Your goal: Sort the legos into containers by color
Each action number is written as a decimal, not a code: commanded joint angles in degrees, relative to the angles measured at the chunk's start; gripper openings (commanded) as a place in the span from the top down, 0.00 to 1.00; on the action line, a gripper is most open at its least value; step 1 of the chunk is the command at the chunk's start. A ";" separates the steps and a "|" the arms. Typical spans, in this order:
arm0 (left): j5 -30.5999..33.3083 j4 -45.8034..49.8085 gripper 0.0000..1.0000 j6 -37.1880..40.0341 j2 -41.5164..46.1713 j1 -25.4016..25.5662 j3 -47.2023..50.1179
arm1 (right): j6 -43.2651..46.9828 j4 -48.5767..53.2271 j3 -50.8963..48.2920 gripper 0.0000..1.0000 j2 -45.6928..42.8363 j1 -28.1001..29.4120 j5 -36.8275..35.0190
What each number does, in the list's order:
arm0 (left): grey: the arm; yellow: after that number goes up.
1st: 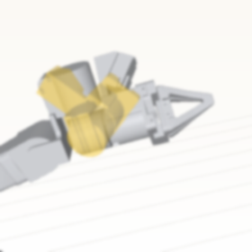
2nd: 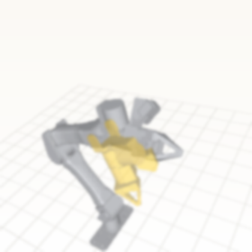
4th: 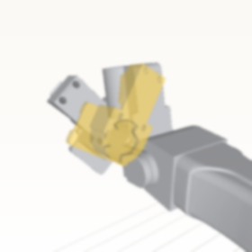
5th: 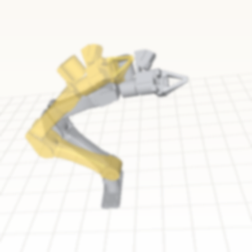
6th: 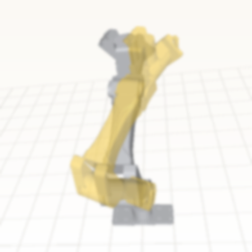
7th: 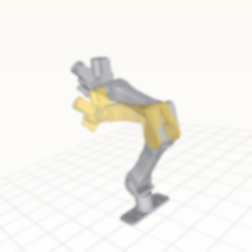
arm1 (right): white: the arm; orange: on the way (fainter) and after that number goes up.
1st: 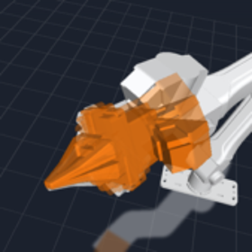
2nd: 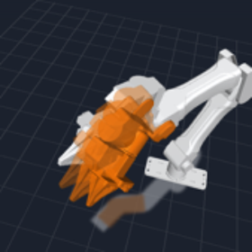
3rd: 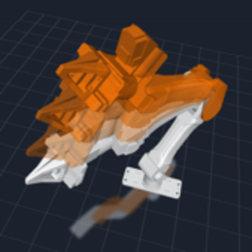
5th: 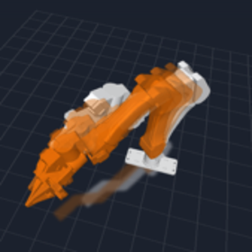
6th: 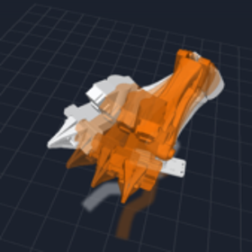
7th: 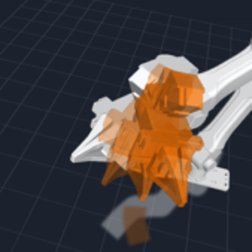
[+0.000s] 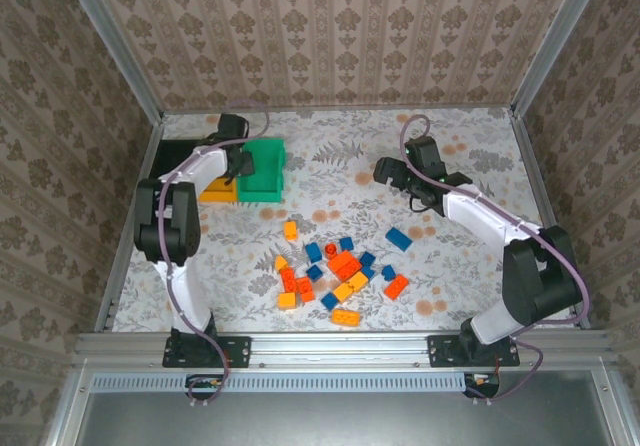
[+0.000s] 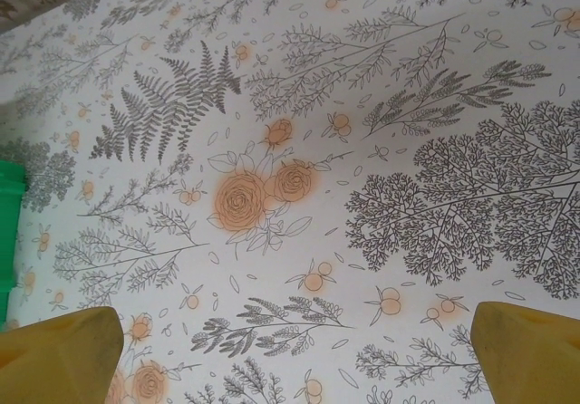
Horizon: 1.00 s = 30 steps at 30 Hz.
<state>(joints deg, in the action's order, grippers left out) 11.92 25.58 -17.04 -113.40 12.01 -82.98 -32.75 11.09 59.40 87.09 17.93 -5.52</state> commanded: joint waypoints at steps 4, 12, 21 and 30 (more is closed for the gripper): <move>2.07 2.44 0.60 0.55 -1.64 1.94 0.06 | 0.80 2.85 -1.12 0.00 -3.28 -0.60 -1.68; -0.88 2.71 0.82 -5.01 -0.43 10.23 -0.47 | -0.18 4.48 -2.17 0.00 -4.17 -1.56 -4.95; 1.74 12.41 1.00 -16.54 -7.68 25.20 -15.37 | -2.12 5.13 -4.80 0.00 -6.29 -4.17 -6.34; 2.06 17.38 1.00 -26.04 -14.30 33.10 -25.41 | -2.05 5.14 -6.98 0.00 -8.51 -5.94 -5.84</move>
<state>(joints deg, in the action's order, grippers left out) 14.06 39.94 -36.47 -126.82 44.58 -105.91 -34.33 15.03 53.65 81.25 12.82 -10.31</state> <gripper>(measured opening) 0.275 0.999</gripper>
